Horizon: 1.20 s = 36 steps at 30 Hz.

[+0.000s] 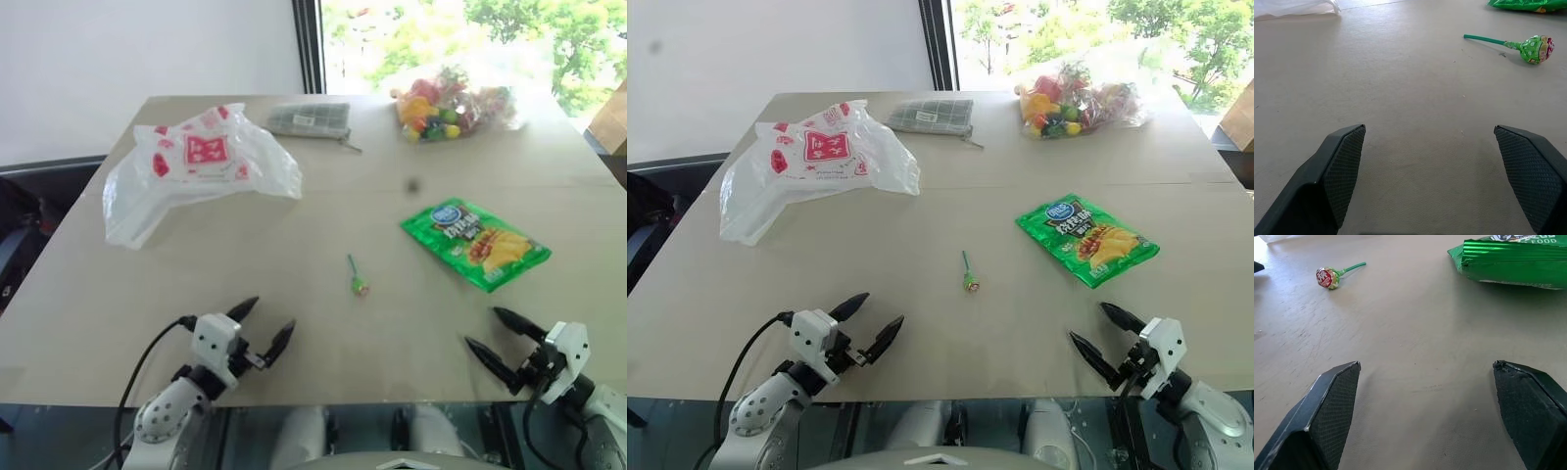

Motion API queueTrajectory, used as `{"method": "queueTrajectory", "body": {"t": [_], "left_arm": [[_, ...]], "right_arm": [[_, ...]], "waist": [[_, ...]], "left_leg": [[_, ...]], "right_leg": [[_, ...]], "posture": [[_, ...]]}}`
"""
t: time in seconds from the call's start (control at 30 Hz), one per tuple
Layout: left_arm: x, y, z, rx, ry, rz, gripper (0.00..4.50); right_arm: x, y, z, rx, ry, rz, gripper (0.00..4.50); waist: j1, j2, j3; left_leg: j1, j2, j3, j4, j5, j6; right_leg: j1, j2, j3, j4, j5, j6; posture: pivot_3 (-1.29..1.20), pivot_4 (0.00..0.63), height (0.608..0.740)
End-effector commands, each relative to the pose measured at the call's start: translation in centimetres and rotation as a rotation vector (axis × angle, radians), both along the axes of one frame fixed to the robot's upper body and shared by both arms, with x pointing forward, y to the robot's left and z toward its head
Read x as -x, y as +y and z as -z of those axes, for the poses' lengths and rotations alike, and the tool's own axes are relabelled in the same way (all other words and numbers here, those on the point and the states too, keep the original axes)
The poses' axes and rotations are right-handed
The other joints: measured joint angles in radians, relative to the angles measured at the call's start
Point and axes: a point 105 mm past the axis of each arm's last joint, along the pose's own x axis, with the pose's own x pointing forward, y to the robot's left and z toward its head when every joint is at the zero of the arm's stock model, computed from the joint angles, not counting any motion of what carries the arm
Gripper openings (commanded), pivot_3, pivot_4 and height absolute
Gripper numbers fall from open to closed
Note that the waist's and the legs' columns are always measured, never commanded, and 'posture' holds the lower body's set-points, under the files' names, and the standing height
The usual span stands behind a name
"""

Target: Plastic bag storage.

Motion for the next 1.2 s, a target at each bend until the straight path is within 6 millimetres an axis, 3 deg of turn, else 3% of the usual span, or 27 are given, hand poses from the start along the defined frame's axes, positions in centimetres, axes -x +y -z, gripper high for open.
{"method": "queueTrajectory", "body": {"t": [0.03, 0.83, 1.0, 1.13, 1.2], "left_arm": [[0.6, 0.0, 1.6, -0.019, 0.058, 0.001, 4.50], [0.6, 0.6, 1.4, 0.009, 0.028, -0.075, 4.50], [-0.6, 3.1, 0.6, 0.022, -0.010, -0.168, 4.50], [-2.3, 7.2, -1.3, 0.054, -0.085, -0.316, 4.50], [-3.2, 9.7, -2.3, 0.045, -0.120, -0.398, 4.50]], "right_arm": [[0.2, 0.2, 0.0, 0.029, -0.012, -0.029, 4.39], [-1.0, 0.9, -0.6, 0.028, -0.041, -0.102, 4.39], [-1.3, 3.2, -2.9, -0.025, -0.092, -0.192, 4.39], [-1.2, 6.0, -5.6, -0.089, -0.124, -0.304, 4.39], [-1.0, 7.3, -7.0, -0.110, -0.141, -0.366, 4.39]], "waist": [[0.000, 0.000, 0.000], [-0.005, 0.000, 0.000], [-0.005, 0.001, 0.000], [-0.006, 0.001, 0.001], [-0.006, -0.005, 0.004]], "left_leg": [[0.000, 0.000, 0.000, 0.000, 0.000, 0.000], [0.001, 0.000, 0.001, 0.000, 0.000, 0.000], [0.001, 0.000, 0.001, 0.000, 0.000, 0.000], [0.002, 0.001, 0.001, 0.000, 0.000, 0.000], [0.001, 0.001, 0.001, 0.000, 0.000, 0.000]], "right_leg": [[0.000, 0.000, 0.000, 0.000, 0.000, 0.000], [0.000, 0.002, -0.002, 0.000, 0.001, 0.002], [0.000, 0.002, -0.003, 0.001, 0.001, 0.002], [0.000, 0.002, -0.003, 0.003, 0.002, 0.003], [0.000, 0.003, -0.003, 0.004, 0.002, 0.003]], "posture": [[0.00, 0.150, 0.740], [0.00, 0.150, 0.740], [0.00, 0.150, 0.740], [0.00, 0.150, 0.740], [0.00, 0.150, 0.740]]}}
